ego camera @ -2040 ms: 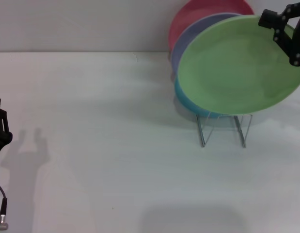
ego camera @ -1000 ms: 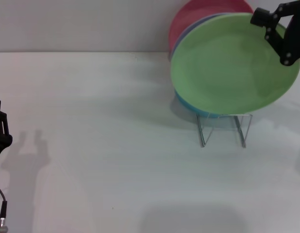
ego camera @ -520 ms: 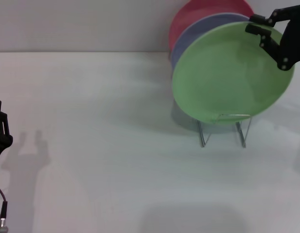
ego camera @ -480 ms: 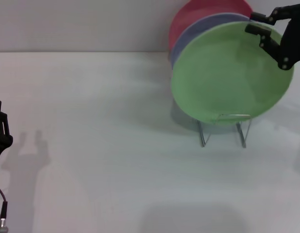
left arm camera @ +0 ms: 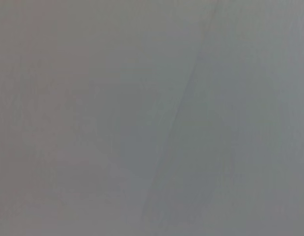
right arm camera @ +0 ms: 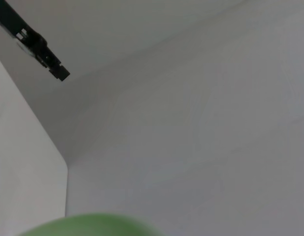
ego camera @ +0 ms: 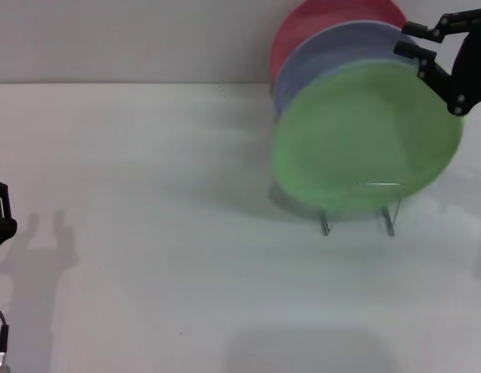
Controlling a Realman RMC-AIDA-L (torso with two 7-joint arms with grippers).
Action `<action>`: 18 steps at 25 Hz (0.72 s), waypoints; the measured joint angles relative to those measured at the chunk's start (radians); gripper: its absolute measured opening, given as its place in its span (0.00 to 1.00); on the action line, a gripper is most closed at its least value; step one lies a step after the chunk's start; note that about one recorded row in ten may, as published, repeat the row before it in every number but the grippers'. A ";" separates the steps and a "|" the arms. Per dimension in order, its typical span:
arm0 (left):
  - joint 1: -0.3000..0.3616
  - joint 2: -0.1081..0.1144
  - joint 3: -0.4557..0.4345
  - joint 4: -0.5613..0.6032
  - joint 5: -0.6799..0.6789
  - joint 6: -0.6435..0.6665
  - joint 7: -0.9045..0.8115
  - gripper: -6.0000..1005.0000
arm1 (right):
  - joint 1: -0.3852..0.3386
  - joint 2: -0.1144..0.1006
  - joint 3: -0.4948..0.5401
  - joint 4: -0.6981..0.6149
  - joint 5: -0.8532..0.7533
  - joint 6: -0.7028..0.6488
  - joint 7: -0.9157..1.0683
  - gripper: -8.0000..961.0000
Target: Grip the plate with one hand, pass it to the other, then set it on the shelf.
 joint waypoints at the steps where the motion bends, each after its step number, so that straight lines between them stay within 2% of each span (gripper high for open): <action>1: 0.001 0.000 0.000 0.000 0.000 0.001 0.000 0.34 | -0.006 0.001 -0.009 -0.004 0.010 -0.001 0.006 0.14; 11: 0.008 0.003 0.000 0.009 0.003 0.014 -0.005 0.34 | -0.071 0.002 -0.037 0.004 0.115 -0.021 0.050 0.14; 13: 0.008 0.003 0.000 0.011 0.003 0.015 -0.009 0.34 | -0.087 0.002 -0.038 0.003 0.171 -0.041 0.100 0.14; 14: 0.009 0.003 0.001 0.012 0.003 0.016 -0.010 0.34 | -0.105 0.001 -0.035 0.003 0.248 -0.059 0.170 0.14; 15: 0.009 0.004 0.001 0.013 0.003 0.017 -0.010 0.34 | -0.105 0.001 -0.035 0.003 0.248 -0.059 0.170 0.14; 18: 0.010 0.004 0.007 0.024 0.003 0.029 -0.010 0.34 | -0.145 -0.001 -0.025 0.018 0.431 -0.063 0.325 0.14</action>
